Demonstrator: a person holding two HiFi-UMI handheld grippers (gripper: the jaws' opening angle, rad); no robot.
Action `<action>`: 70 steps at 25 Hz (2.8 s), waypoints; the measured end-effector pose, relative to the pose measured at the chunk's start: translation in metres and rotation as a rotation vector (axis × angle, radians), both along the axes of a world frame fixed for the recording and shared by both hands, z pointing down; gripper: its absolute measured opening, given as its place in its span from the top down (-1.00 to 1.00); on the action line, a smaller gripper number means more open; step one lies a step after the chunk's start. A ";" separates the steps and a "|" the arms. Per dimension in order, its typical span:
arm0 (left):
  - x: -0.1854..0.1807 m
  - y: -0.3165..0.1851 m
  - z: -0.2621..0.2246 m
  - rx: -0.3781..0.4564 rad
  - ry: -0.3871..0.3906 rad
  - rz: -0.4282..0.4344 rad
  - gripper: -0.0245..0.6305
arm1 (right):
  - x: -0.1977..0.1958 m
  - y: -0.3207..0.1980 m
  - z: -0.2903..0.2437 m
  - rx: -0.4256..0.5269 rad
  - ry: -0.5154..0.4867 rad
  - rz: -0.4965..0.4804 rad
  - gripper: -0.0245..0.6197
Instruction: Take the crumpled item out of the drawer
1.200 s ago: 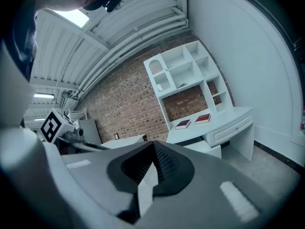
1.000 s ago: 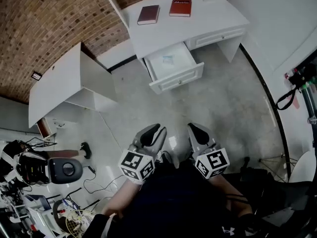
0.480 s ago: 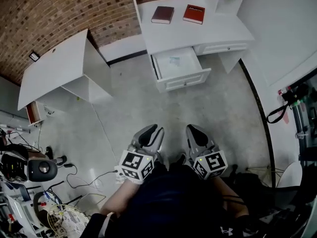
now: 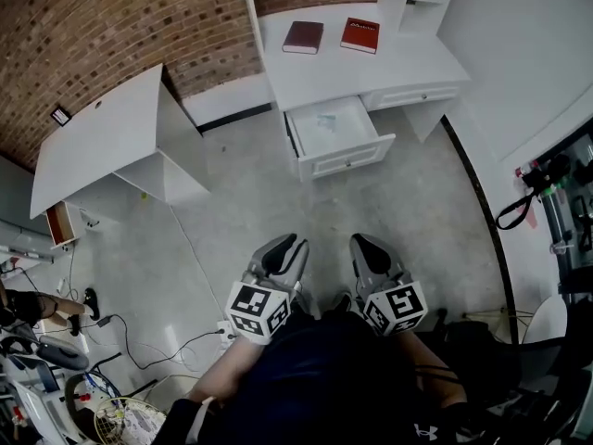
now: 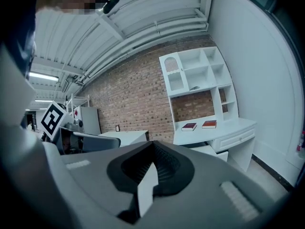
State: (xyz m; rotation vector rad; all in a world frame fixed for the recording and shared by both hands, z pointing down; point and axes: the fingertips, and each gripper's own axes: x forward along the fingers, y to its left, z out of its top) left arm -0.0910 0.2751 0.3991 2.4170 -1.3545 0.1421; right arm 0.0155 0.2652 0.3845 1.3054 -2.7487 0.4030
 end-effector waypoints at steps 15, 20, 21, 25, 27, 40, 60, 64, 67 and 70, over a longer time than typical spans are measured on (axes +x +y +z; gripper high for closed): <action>-0.053 -0.010 -0.004 0.028 0.060 0.044 0.61 | -0.041 -0.003 -0.014 0.020 0.068 0.086 0.91; -0.061 0.002 0.010 -0.002 0.066 0.045 0.61 | -0.051 0.004 -0.004 0.007 0.077 0.079 0.91; -0.062 0.003 0.010 -0.003 0.066 0.047 0.61 | -0.052 0.004 -0.005 0.007 0.077 0.079 0.91; -0.062 0.004 0.009 0.005 0.055 0.052 0.61 | -0.053 0.003 -0.005 0.007 0.072 0.079 0.91; -0.061 0.003 0.008 0.006 0.055 0.050 0.61 | -0.052 0.002 -0.004 0.002 0.068 0.079 0.91; -0.058 -0.003 0.013 -0.009 0.063 0.079 0.61 | -0.048 0.002 0.000 -0.016 0.084 0.108 0.91; 0.011 -0.125 0.023 -0.040 -0.022 0.020 0.61 | 0.014 -0.137 0.017 -0.062 -0.006 0.037 0.91; 0.032 -0.153 0.026 -0.051 -0.052 0.008 0.61 | 0.032 -0.170 0.022 -0.075 -0.036 0.020 0.91; 0.034 -0.172 0.026 -0.056 -0.075 -0.021 0.61 | 0.044 -0.190 0.025 -0.085 -0.044 0.013 0.91; 0.030 -0.187 0.027 -0.069 -0.093 -0.051 0.61 | 0.050 -0.204 0.029 -0.109 -0.053 0.005 0.91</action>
